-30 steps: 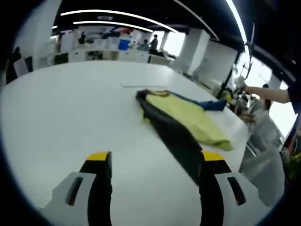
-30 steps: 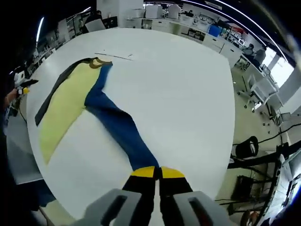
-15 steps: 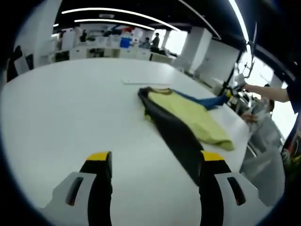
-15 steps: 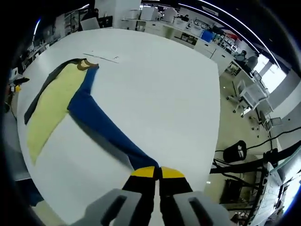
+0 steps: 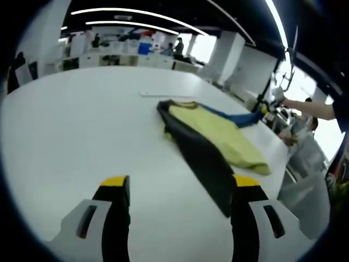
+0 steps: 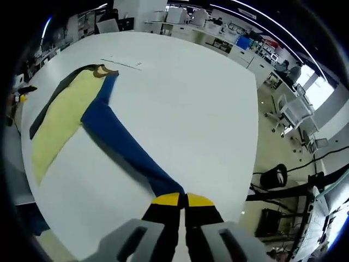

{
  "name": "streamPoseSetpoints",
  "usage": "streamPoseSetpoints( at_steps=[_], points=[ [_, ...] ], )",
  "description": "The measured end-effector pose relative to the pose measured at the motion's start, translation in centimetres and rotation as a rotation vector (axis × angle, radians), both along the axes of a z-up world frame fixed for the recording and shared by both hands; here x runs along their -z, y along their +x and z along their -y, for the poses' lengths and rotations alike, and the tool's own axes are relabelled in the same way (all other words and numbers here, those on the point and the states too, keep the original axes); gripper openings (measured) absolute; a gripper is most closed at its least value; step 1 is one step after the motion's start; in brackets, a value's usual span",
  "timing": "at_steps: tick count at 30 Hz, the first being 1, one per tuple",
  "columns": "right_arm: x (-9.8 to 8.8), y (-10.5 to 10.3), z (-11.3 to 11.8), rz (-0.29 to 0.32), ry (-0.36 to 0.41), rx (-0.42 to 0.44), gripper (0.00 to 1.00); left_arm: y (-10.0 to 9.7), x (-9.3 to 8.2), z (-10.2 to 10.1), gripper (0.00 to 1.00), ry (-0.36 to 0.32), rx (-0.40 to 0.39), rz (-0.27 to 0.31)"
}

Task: Fold the garment on the visible template until the final outline fits inside the template.

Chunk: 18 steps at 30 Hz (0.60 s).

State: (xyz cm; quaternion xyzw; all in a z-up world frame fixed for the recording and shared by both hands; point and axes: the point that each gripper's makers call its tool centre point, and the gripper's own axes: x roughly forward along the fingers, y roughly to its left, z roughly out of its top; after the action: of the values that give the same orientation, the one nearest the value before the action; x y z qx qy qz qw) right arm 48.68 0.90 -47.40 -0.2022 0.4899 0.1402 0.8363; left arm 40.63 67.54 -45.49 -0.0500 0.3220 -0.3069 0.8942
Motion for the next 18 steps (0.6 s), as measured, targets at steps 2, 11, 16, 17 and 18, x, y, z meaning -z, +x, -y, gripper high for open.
streamPoseSetpoints(
  at_steps=[2, 11, 16, 17, 18],
  points=[
    [0.4, -0.3, -0.2, -0.004, 0.008, -0.001, 0.0, -0.2, 0.1, 0.1, 0.71, -0.001, 0.0, -0.003],
    [2.4, -1.5, -0.8, -0.045, 0.048, 0.016, 0.0, -0.3, 0.4, 0.1, 0.71, 0.002, 0.003, -0.011],
    [2.9, -5.3, -2.7, -0.062, 0.056, 0.02, 0.0, -0.3, 0.3, 0.1, 0.71, 0.001, 0.005, -0.01],
    [2.9, -5.4, -2.8, -0.062, 0.059, 0.021, 0.0, -0.3, 0.3, 0.2, 0.71, 0.002, 0.006, -0.01],
    [3.0, -5.1, -2.3, -0.064, 0.063, 0.026, 0.0, -0.3, 0.3, 0.2, 0.71, 0.002, 0.006, -0.009]
  ],
)
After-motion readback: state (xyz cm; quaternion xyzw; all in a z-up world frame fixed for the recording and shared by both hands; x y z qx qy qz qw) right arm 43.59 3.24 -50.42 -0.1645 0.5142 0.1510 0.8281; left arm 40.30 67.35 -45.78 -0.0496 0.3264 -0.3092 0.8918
